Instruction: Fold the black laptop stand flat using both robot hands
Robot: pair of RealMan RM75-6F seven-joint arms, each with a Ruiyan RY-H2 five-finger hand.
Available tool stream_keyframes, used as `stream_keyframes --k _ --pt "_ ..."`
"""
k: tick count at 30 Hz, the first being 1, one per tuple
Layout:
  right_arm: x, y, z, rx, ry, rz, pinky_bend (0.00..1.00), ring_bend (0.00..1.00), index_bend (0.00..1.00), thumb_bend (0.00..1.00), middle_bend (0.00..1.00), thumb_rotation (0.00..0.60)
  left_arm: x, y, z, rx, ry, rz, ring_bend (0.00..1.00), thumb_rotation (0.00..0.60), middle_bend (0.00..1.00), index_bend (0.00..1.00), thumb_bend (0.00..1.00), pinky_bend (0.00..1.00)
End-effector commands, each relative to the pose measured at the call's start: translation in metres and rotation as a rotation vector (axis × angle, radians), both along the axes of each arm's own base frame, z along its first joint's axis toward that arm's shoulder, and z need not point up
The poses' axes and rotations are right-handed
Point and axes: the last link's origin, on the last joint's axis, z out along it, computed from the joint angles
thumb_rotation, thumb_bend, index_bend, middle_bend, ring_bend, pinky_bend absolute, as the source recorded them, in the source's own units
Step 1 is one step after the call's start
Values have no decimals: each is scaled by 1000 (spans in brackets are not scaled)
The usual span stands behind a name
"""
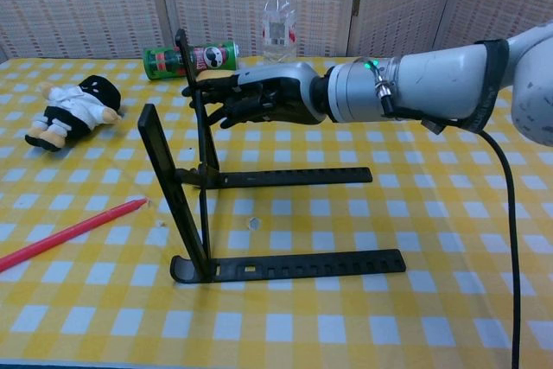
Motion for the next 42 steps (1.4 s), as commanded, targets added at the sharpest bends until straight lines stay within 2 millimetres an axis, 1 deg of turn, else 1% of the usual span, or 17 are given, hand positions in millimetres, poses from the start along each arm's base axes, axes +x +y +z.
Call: stream_keyframes --k 1,8,11,18,22,26,28,29,32,35,37,42 --pt "9 11 -6 47 0 47 0 90 0 1000 8 427 2 7 0 -13 -3 -19 84 600 121 165 213 0" --pt "24 33 -20 134 10 126 0 93 0 1000 8 422 9 20 -4 -49 -12 -54 86 600 124 165 213 0" --pt "28 42 -22 162 8 159 0 93 0 1000 8 422 12 22 -6 -64 -16 -66 86 600 125 164 213 0" --pt "33 56 -19 209 -12 208 0 92 0 1000 17 417 17 27 -13 -114 -53 -82 86 600 125 164 213 0" --pt "32 59 -16 211 -13 218 0 92 0 1000 17 419 22 29 -20 -159 -82 -96 86 600 125 164 213 0" --pt "28 50 -1 139 -32 234 0 90 0 1000 17 416 29 33 -29 -223 -123 -123 86 600 129 166 212 0" --pt "23 42 14 76 -25 238 0 91 0 1000 17 418 33 37 -37 -273 -150 -143 86 600 134 173 213 0" --pt "21 40 19 62 -23 237 0 92 0 1000 17 418 35 38 -39 -288 -158 -147 87 600 136 176 213 0" --pt "12 34 43 -11 -12 227 0 90 0 1000 17 418 42 41 -48 -365 -200 -176 92 600 144 193 212 0" --pt "-2 32 68 -87 14 209 0 91 0 1000 17 415 53 43 -60 -445 -251 -216 100 600 157 209 217 0" --pt "-13 33 80 -118 25 179 0 91 0 1000 16 415 62 44 -69 -501 -291 -235 106 600 166 224 228 1" --pt "-38 36 98 -165 74 134 0 87 0 1000 16 415 82 56 -88 -594 -357 -275 113 600 167 239 283 4"
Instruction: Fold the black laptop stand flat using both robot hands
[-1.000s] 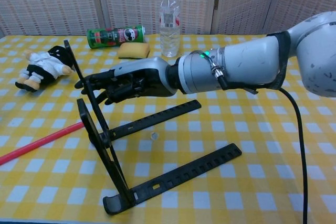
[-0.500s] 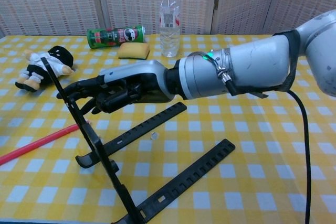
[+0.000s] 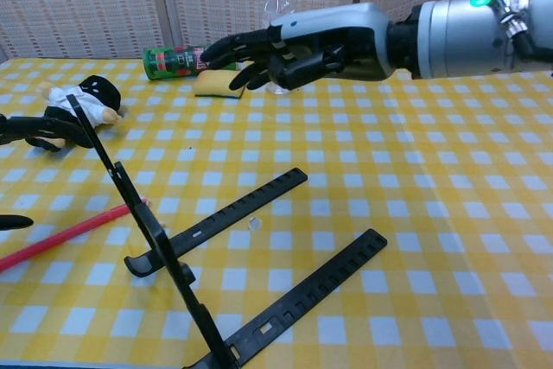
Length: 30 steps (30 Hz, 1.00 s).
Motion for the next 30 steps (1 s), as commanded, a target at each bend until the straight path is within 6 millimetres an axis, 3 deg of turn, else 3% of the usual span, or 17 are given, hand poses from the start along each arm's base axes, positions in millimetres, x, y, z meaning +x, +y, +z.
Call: stream_keyframes --k 1,10,19,30 --pt "-17 4 11 -28 16 -46 0 87 0 1000 17 415 18 10 -21 -87 -39 -42 113 600 167 246 303 4" --pt "-35 9 20 -52 33 -87 0 88 0 1000 17 416 46 26 -53 -184 -90 -84 115 600 180 333 413 5" --pt "-47 8 19 -49 43 -115 0 89 0 1000 16 416 42 31 -71 -202 -72 -59 127 600 209 368 418 14" --pt "-53 6 16 -46 45 -126 0 87 0 1000 17 415 37 33 -76 -190 -79 -31 151 600 248 434 424 48"
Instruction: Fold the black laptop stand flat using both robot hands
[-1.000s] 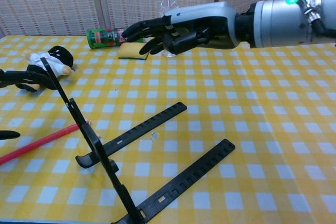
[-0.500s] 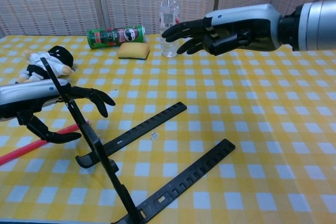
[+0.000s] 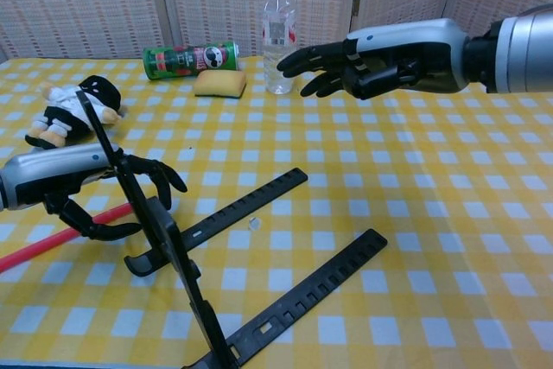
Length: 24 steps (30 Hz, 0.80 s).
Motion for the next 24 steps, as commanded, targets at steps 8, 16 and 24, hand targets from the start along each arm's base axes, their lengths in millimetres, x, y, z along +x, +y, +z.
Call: stream_keyframes --k 8,16,24 --pt "-5 -2 -1 0 1 -7 0 87 0 1000 16 416 -1 0 -2 4 12 0 156 600 253 484 425 49" --pt "-7 -2 -3 3 7 -4 0 87 0 1000 17 417 -3 1 -3 13 21 10 170 600 261 509 425 55" --pt "-9 -3 -3 2 11 -8 0 87 0 1000 17 416 -3 -2 -5 5 23 8 178 600 268 531 426 58"
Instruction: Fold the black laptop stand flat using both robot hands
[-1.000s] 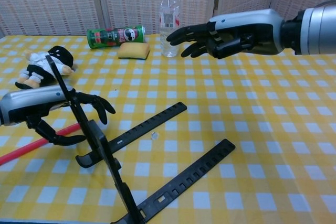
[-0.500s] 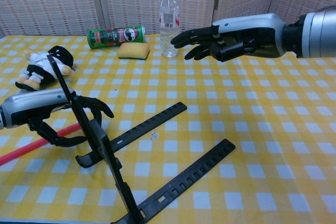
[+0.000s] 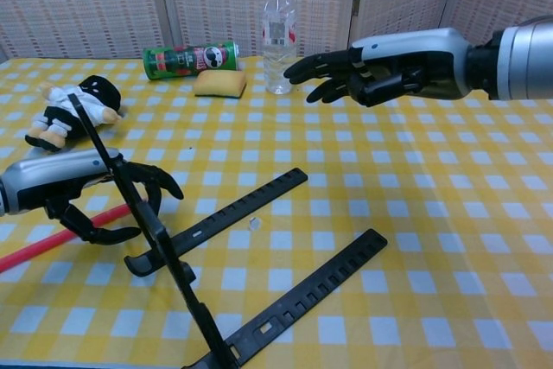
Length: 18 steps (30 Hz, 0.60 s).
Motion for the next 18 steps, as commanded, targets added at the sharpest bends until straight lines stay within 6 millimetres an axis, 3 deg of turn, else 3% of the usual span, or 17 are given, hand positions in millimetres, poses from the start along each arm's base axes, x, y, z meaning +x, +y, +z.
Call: stream_keyframes --k 1,10,18 --pt "-1 0 0 0 3 0 0 87 0 1000 16 416 0 -1 -1 -4 1 -2 178 600 268 531 426 58" --pt "-2 1 -1 -1 8 4 0 86 0 1000 17 416 1 0 -3 5 0 1 186 600 281 565 430 58" --pt "-3 0 -1 0 11 2 0 87 0 1000 17 417 0 0 -3 18 -1 11 184 600 281 453 430 59"
